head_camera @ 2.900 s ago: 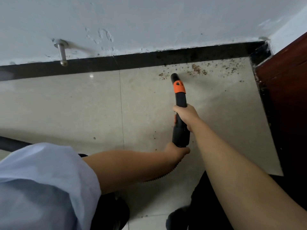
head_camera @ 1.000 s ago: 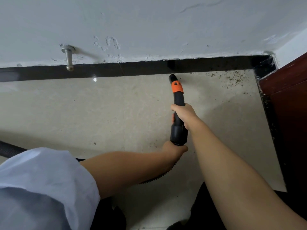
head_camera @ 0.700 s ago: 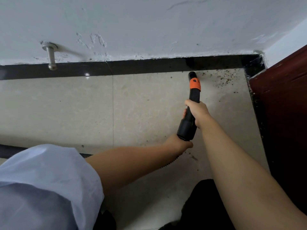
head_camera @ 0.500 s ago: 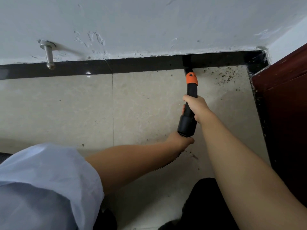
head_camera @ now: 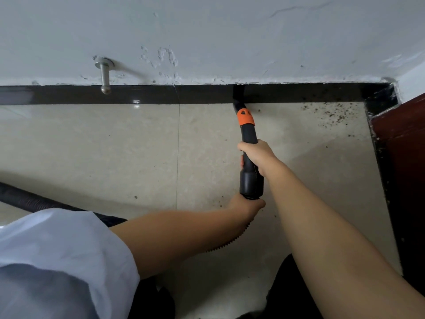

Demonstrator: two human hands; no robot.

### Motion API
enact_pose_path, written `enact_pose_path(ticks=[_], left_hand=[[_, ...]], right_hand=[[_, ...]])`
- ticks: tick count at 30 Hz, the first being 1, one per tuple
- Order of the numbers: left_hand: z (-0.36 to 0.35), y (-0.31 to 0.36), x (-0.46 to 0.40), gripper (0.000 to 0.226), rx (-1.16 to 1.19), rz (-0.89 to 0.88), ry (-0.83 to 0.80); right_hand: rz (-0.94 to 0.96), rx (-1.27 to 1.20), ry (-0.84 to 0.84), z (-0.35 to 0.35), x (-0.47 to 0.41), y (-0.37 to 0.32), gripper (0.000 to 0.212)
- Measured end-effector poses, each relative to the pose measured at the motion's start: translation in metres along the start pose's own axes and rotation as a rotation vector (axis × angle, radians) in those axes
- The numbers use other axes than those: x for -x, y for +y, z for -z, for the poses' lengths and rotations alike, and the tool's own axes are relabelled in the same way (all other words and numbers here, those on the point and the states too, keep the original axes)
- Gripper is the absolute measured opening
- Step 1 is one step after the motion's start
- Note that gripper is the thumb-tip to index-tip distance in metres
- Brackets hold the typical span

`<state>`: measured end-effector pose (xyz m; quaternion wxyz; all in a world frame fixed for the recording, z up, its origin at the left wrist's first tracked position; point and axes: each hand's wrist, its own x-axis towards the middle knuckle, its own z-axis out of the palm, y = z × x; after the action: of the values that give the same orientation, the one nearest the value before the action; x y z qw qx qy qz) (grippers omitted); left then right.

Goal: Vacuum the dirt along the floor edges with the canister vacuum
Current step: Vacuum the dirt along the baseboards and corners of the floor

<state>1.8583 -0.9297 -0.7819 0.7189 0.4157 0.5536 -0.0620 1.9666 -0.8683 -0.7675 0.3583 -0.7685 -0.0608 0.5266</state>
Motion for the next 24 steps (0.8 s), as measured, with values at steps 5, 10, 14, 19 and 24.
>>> enact_pose_path(ticks=[5, 10, 14, 19, 24], left_hand=[[0.012, -0.006, -0.001, 0.023, 0.082, 0.013, 0.023], [0.023, -0.013, -0.001, 0.020, 0.137, 0.008, 0.105], [0.027, -0.016, 0.001, 0.029, 0.121, 0.029, 0.111], [0.013, -0.017, 0.003, 0.019, -0.015, 0.039, 0.018], [-0.017, -0.013, 0.003, 0.021, -0.314, 0.003, -0.118]], right_hand=[[0.011, 0.052, -0.059, -0.019, 0.002, -0.005, 0.010], [0.027, 0.139, -0.144, -0.043, 0.005, -0.010, 0.010], [0.033, 0.156, -0.159, -0.050, 0.009, -0.010, 0.009], [0.004, 0.047, -0.001, -0.017, 0.014, 0.007, 0.008], [-0.030, -0.189, 0.228, 0.037, 0.020, 0.039, 0.010]])
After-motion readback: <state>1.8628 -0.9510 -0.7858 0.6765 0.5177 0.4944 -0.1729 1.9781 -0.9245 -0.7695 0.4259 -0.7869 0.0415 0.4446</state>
